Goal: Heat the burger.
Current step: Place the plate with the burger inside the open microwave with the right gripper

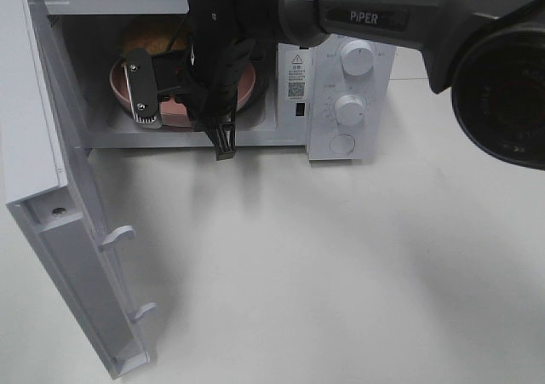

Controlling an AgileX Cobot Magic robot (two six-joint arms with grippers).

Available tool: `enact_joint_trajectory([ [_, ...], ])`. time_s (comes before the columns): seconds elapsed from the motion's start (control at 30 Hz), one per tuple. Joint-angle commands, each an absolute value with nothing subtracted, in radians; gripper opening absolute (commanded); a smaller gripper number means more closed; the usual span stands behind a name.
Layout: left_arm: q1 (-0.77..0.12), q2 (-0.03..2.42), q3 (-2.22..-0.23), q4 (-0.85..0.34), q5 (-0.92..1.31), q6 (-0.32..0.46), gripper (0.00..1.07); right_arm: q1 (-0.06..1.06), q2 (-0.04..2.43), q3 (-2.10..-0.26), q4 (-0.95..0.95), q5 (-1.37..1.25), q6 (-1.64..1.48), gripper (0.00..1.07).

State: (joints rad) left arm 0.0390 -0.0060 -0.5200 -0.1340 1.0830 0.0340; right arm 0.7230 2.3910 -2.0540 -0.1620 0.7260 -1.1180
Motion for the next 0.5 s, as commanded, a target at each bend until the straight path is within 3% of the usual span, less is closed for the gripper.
enact_joint_trajectory([
  [0.03, 0.043, -0.021, -0.517, -0.139, 1.068, 0.036, 0.93, 0.721, 2.39, -2.086, -0.174, 0.678, -1.11, 0.0],
  [0.5, 0.043, -0.021, -0.517, -0.139, 1.068, 0.036, 0.93, 0.707, 2.416, -2.1, -0.192, 0.657, -1.071, 0.03],
])
